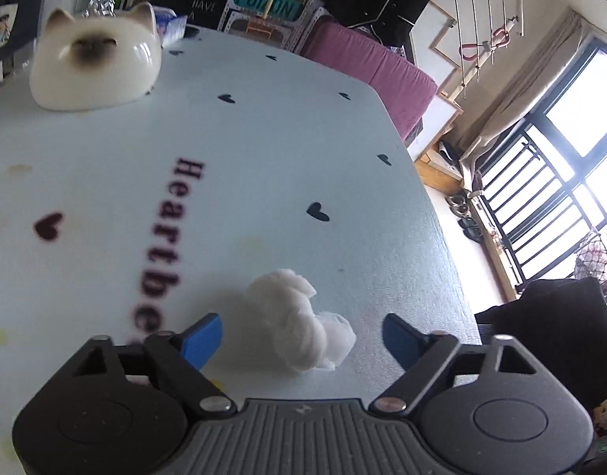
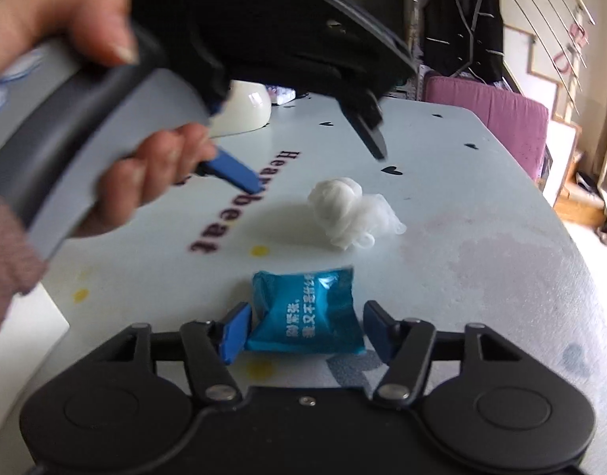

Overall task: Organize soft objects
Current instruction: 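Close the left gripper on the cotton puff while the right closes on the blue packet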

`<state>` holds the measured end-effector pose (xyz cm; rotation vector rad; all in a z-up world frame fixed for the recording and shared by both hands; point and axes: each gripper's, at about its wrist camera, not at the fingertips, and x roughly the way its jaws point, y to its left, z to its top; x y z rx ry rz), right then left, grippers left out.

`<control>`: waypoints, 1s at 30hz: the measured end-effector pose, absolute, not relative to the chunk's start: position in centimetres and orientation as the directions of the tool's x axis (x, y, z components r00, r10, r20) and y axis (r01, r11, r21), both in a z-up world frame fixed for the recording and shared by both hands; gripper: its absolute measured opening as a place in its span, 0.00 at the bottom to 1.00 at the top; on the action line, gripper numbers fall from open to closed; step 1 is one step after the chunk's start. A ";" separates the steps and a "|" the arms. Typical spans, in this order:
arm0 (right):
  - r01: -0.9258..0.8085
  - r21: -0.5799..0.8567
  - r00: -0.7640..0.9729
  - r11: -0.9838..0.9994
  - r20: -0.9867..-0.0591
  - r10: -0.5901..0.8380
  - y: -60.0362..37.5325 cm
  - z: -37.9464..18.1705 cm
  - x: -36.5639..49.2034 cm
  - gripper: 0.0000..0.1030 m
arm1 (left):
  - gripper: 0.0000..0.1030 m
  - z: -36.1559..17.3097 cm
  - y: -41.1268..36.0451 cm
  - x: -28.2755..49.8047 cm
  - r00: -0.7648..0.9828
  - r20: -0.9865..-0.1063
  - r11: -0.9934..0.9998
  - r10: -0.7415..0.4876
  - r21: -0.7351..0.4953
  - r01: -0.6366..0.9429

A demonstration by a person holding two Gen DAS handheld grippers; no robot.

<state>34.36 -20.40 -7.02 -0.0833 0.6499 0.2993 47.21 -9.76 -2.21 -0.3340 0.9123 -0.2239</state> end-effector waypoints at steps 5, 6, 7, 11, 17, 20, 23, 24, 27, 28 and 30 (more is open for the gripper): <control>-0.320 0.022 0.747 0.947 -0.609 0.267 -20.8 -6.9 34.4 0.58 | 0.77 -3.2 -10.5 48.4 0.561 -0.742 0.907 -0.367 -0.418 0.041; -0.324 0.018 0.747 0.946 -0.608 0.268 -20.8 -6.9 34.4 0.58 | 0.76 -3.3 -10.7 48.7 0.557 -0.744 0.906 -0.368 -0.421 0.037; -0.327 0.016 0.747 0.945 -0.608 0.269 -20.8 -6.9 34.4 0.58 | 0.74 -3.4 -10.9 48.9 0.552 -0.747 0.905 -0.371 -0.424 0.035; -0.335 0.014 0.742 0.942 -0.612 0.273 -20.9 -6.8 34.4 0.58 | 0.61 -4.1 -11.7 49.6 0.527 -0.763 0.905 -0.374 -0.425 0.026; -0.345 0.009 0.748 0.939 -0.601 0.281 -21.2 -6.2 34.4 0.57 | 0.36 -5.5 -12.2 50.2 0.497 -0.790 0.910 -0.360 -0.415 -0.001; -0.348 0.011 0.752 0.937 -0.593 0.286 -21.4 -6.0 34.3 0.56 | 0.34 -5.7 -11.7 50.2 0.505 -0.787 0.910 -0.355 -0.415 -0.008; -0.351 0.007 0.752 0.936 -0.593 0.286 -21.5 -5.9 34.4 0.54 | 0.33 -5.7 -11.4 50.1 0.511 -0.787 0.913 -0.345 -0.409 -0.014; -0.349 0.006 0.753 0.937 -0.593 0.284 -21.6 -5.9 34.4 0.54 | 0.33 -5.7 -11.3 50.0 0.515 -0.785 0.912 -0.345 -0.411 -0.015; -0.339 0.018 0.756 0.940 -0.589 0.284 -21.8 -5.8 34.4 0.54 | 0.33 -5.2 -10.7 49.5 0.534 -0.769 0.904 -0.352 -0.428 -0.020; -0.338 0.022 0.756 0.941 -0.589 0.286 -21.8 -5.8 34.4 0.54 | 0.33 -4.8 -10.6 49.3 0.543 -0.763 0.903 -0.351 -0.429 -0.018; -0.333 0.026 0.757 0.942 -0.588 0.284 -21.9 -5.8 34.4 0.54 | 0.33 -4.1 -10.3 48.8 0.561 -0.749 0.902 -0.352 -0.432 -0.012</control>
